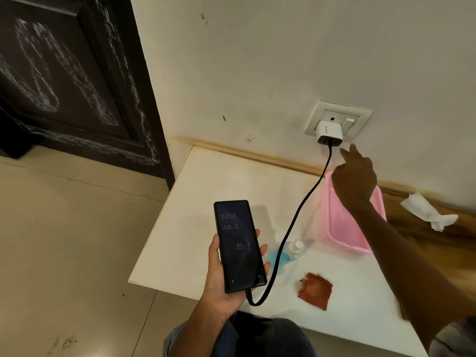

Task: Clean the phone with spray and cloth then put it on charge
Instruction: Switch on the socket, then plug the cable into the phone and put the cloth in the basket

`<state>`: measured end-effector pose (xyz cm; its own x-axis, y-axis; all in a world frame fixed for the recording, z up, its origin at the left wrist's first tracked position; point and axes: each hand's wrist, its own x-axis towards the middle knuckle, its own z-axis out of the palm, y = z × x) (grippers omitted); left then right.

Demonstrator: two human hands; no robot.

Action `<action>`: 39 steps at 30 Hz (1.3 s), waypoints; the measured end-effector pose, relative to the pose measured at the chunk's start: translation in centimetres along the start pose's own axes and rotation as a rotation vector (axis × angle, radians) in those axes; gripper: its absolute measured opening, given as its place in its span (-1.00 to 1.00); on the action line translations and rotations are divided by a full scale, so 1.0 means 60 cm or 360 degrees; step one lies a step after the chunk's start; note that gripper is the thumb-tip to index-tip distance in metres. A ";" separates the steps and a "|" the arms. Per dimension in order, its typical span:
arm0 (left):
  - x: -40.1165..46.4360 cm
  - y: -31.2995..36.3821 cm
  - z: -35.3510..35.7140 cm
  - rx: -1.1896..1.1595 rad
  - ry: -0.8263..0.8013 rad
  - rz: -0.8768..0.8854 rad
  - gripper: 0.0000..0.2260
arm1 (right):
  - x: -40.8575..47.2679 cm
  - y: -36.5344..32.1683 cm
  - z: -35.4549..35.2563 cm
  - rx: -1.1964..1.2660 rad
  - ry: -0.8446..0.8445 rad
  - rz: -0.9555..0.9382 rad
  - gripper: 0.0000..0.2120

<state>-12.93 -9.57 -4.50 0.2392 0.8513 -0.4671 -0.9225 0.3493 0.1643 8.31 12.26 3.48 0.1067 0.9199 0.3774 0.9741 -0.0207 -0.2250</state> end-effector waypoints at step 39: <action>-0.009 0.004 -0.008 -0.0382 0.0003 0.0089 -0.33 | -0.441 -0.159 -0.090 0.1530 -0.0866 0.1248 -0.94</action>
<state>-13.45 -10.13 -4.64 0.1852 0.8660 -0.4646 -0.9799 0.1981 -0.0212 -2.72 -14.02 0.49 0.2555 0.8340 -0.4891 0.1466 -0.5334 -0.8330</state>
